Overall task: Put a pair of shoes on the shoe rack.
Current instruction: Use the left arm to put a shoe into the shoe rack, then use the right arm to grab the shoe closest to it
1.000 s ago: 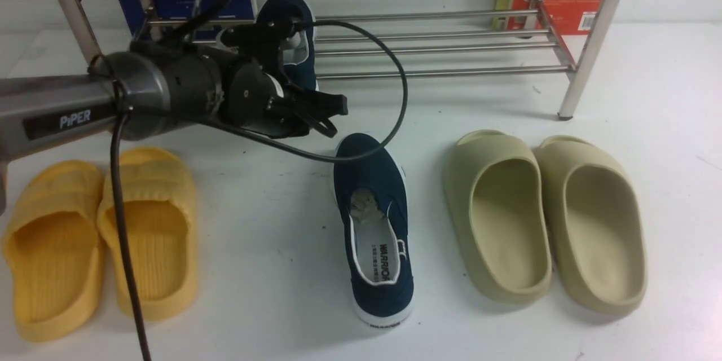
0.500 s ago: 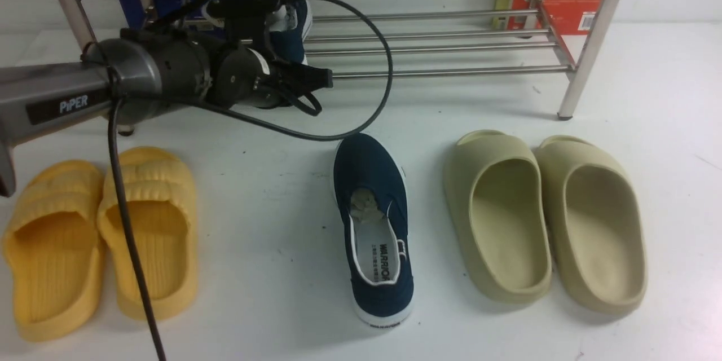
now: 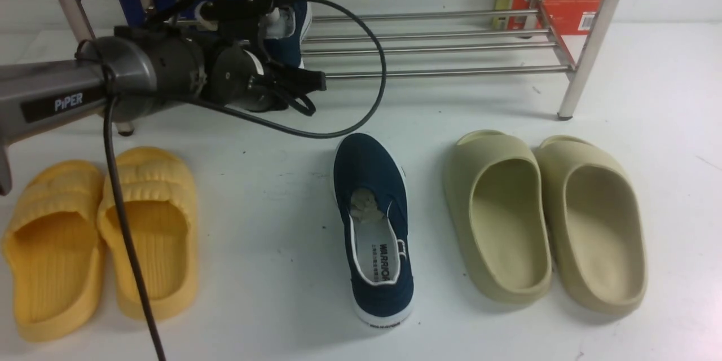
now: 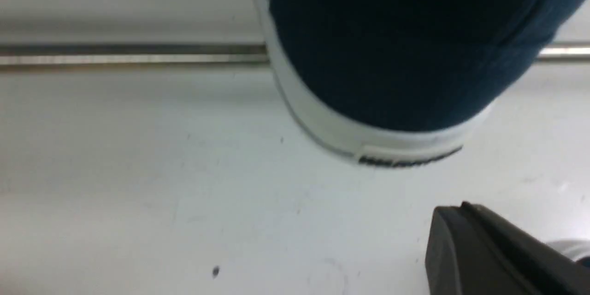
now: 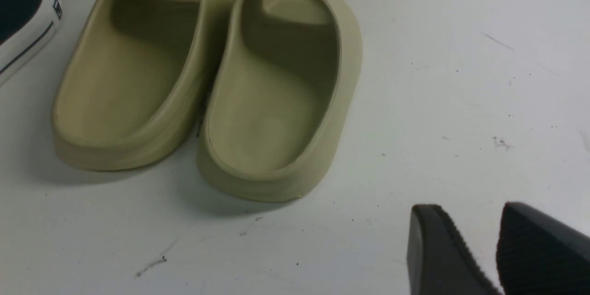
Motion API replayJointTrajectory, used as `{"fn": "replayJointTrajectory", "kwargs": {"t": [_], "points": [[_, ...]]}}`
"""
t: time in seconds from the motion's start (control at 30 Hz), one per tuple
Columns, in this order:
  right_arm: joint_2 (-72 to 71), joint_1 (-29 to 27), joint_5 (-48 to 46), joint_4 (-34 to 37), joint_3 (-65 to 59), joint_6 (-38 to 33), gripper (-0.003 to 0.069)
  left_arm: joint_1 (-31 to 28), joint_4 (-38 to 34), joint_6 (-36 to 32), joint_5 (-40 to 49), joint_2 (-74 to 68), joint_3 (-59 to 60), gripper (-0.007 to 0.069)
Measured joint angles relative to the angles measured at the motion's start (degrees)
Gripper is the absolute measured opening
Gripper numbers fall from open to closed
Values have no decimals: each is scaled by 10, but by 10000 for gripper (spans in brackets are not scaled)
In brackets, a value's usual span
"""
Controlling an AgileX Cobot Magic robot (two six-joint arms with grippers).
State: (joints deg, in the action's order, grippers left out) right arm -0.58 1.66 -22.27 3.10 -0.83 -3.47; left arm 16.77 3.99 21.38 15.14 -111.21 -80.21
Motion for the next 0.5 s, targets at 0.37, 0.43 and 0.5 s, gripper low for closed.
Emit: {"fn": "replayJointTrajectory", "kwargs": {"t": [0.37,0.43,0.5], "points": [[0,0,0,0,0,0,239,44,-18,-1,184,108,8,-13],[0,0,0,0,0,0,239,73,-17,0,205,150,28,-13],[0,0,0,0,0,0,239,112,-17,15,219,196,65,-13]]}}
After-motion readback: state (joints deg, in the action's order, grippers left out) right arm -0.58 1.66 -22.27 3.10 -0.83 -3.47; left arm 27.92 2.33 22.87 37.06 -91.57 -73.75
